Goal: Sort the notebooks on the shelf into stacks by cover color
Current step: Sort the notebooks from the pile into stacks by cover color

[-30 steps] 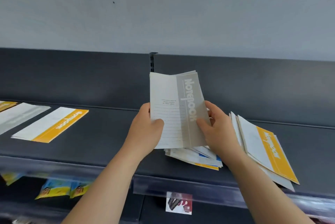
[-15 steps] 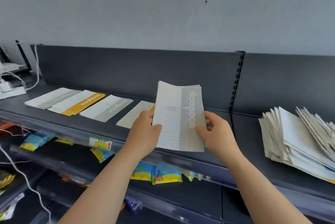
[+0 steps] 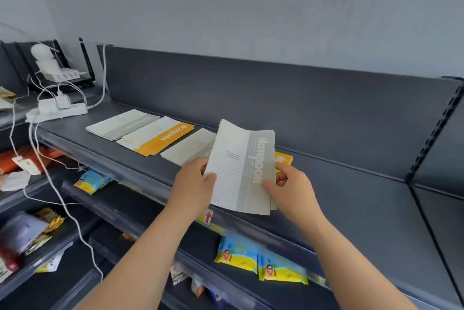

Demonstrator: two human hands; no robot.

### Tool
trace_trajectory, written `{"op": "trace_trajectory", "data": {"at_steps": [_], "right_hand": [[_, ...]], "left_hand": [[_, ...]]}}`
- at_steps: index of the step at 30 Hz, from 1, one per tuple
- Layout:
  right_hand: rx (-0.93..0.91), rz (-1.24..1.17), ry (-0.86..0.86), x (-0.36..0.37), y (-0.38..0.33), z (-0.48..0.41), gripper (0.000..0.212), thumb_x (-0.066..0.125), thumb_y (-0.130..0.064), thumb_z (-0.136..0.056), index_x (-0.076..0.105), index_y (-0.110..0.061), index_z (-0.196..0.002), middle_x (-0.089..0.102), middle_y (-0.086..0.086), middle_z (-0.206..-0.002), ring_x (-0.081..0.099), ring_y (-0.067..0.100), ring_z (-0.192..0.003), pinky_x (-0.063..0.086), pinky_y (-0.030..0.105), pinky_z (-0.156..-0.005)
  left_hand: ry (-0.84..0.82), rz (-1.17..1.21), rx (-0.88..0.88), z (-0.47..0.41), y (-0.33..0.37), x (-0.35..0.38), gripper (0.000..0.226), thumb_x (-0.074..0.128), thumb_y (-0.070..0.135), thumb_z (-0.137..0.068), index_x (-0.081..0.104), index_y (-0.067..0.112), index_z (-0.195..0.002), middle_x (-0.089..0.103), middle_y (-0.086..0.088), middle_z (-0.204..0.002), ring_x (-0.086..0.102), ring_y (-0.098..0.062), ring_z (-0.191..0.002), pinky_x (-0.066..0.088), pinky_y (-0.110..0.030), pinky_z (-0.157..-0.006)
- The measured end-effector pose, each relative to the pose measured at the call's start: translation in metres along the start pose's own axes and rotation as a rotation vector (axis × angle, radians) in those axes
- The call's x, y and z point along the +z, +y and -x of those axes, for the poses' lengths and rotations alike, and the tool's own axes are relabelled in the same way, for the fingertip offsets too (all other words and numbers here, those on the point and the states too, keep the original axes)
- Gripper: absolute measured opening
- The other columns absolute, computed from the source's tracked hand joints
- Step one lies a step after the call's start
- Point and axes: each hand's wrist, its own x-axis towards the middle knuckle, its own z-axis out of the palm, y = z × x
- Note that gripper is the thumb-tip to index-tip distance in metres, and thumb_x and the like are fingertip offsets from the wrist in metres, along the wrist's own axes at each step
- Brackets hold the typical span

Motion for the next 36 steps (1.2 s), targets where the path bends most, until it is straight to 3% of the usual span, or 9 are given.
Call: {"op": "trace_trajectory", "data": {"at_steps": [4,10,13,16,21,25,28,33,36], "right_hand": [[-0.021,0.007,-0.037,0.028,-0.008,-0.039,0.027,0.058,-0.017,-0.088,0.06,-0.025,-0.114,0.05,-0.013,-0.067,0.048,0.004,-0.058,0.034,0.016,-0.049],[-0.078,0.052,-0.093,0.08,-0.027,-0.089,0.028,0.058,-0.02,-0.09,0.059,-0.022,-0.119,0.056,-0.016,-0.081,0.055,0.003,-0.072,0.039,0.014,-0.054],[-0.085,0.07,-0.125,0.11,-0.041,-0.108,0.027,0.058,-0.02,-0.091,0.058,-0.024,-0.117,0.056,-0.016,-0.079,0.055,0.002,-0.069,0.037,0.012,-0.05],[-0.083,0.055,-0.132,0.143,-0.056,-0.127,0.027,0.059,-0.02,-0.089,0.061,-0.026,-0.115,0.059,-0.011,-0.076,0.058,0.006,-0.069,0.045,0.018,-0.056],[-0.068,0.032,-0.103,0.203,-0.083,-0.152,0.025,0.058,-0.019,-0.09,0.06,-0.028,-0.113,0.057,-0.013,-0.073,0.055,0.005,-0.065,0.037,0.015,-0.054],[-0.042,0.022,-0.059,0.253,-0.108,-0.166,0.021,0.06,-0.015,-0.087,0.065,-0.024,-0.105,0.057,-0.011,-0.071,0.054,0.006,-0.063,0.038,0.015,-0.054],[-0.028,0.032,-0.027,0.284,-0.125,-0.174,0.019,0.06,-0.015,-0.087,0.062,-0.022,-0.105,0.056,-0.01,-0.071,0.054,0.007,-0.063,0.041,0.017,-0.053],[-0.007,0.047,0.008,0.32,-0.141,-0.186,0.02,0.059,-0.017,-0.089,0.062,-0.024,-0.107,0.054,-0.011,-0.069,0.052,0.006,-0.061,0.038,0.015,-0.051],[0.002,0.033,0.023,0.335,-0.145,-0.195,0.016,0.06,-0.017,-0.089,0.061,-0.024,-0.103,0.05,-0.011,-0.067,0.048,0.005,-0.058,0.037,0.011,-0.046]], "left_hand": [[0.037,-0.01,-0.02,-0.036,-0.021,-0.013,0.027,0.048,0.011,-0.096,0.061,0.02,-0.118,0.065,0.006,-0.115,0.059,-0.01,-0.096,0.038,-0.009,-0.058],[0.103,-0.013,-0.045,-0.081,-0.056,-0.04,0.026,0.046,0.01,-0.096,0.063,0.021,-0.114,0.065,0.01,-0.111,0.058,-0.009,-0.092,0.038,-0.011,-0.059],[0.121,-0.008,-0.037,-0.1,-0.078,-0.059,0.031,0.046,0.007,-0.096,0.062,0.023,-0.116,0.065,0.011,-0.111,0.058,-0.007,-0.092,0.038,-0.008,-0.061],[0.139,-0.024,-0.023,-0.123,-0.101,-0.079,0.032,0.045,0.006,-0.096,0.062,0.023,-0.117,0.062,0.013,-0.108,0.056,-0.003,-0.089,0.037,-0.005,-0.058],[0.123,-0.049,-0.003,-0.165,-0.144,-0.123,0.029,0.046,0.008,-0.096,0.061,0.022,-0.116,0.061,0.014,-0.108,0.053,-0.003,-0.089,0.038,-0.003,-0.055],[0.077,-0.046,0.035,-0.199,-0.178,-0.166,0.031,0.05,0.007,-0.094,0.062,0.024,-0.116,0.063,0.014,-0.109,0.057,-0.006,-0.096,0.04,-0.009,-0.068],[0.03,-0.057,0.037,-0.222,-0.204,-0.191,0.03,0.051,0.006,-0.092,0.064,0.022,-0.114,0.066,0.01,-0.109,0.06,-0.01,-0.098,0.047,-0.02,-0.079],[-0.004,-0.047,0.058,-0.248,-0.232,-0.212,0.028,0.05,0.007,-0.093,0.064,0.023,-0.11,0.065,0.013,-0.105,0.059,-0.007,-0.095,0.038,-0.007,-0.067],[-0.011,-0.036,0.061,-0.261,-0.243,-0.218,0.027,0.05,0.005,-0.092,0.065,0.023,-0.106,0.065,0.013,-0.102,0.059,-0.005,-0.092,0.037,-0.006,-0.062]]}}
